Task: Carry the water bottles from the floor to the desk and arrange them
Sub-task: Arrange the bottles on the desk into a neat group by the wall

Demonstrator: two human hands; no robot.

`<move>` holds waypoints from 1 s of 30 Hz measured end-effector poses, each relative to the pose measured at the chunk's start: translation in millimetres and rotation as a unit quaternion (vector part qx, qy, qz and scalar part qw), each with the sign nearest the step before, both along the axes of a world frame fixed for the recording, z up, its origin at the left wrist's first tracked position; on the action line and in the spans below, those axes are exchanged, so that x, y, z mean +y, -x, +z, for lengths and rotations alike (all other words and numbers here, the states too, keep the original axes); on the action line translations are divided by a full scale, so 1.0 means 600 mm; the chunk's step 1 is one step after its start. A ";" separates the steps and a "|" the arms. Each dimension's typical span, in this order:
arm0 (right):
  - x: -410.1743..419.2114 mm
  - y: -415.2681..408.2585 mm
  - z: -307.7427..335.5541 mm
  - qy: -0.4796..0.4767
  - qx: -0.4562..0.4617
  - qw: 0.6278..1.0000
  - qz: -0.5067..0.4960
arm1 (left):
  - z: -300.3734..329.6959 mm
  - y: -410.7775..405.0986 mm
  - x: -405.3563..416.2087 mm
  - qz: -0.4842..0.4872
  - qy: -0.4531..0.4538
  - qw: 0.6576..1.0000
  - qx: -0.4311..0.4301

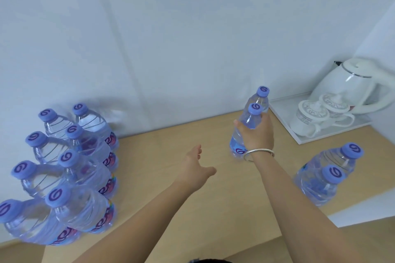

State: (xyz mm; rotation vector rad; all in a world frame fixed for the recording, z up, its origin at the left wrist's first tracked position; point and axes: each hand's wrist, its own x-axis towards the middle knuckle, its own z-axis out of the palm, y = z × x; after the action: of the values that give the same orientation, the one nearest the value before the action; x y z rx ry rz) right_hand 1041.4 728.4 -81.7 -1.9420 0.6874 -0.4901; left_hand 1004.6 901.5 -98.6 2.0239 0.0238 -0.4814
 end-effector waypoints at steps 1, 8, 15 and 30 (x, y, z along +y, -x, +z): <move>0.010 0.004 0.011 0.000 0.007 1.000 0.001 | -0.001 0.000 0.004 -0.005 -0.010 1.000 -0.003; 0.084 0.025 0.097 -0.072 -0.017 0.994 0.084 | 0.020 0.013 0.018 0.004 -0.005 0.998 -0.065; 0.141 0.035 0.141 -0.129 -0.040 0.974 0.184 | 0.042 0.031 0.078 0.119 0.060 0.979 -0.156; 0.188 0.027 0.172 -0.199 -0.023 0.912 0.357 | 0.086 0.062 0.188 -0.035 0.362 0.929 0.065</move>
State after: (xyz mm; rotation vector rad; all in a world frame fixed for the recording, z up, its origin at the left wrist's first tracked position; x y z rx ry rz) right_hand 1025.5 841.4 21.5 -1.6329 0.0034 0.0645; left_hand 967.2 1014.3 -46.7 1.2676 -0.1292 -0.5682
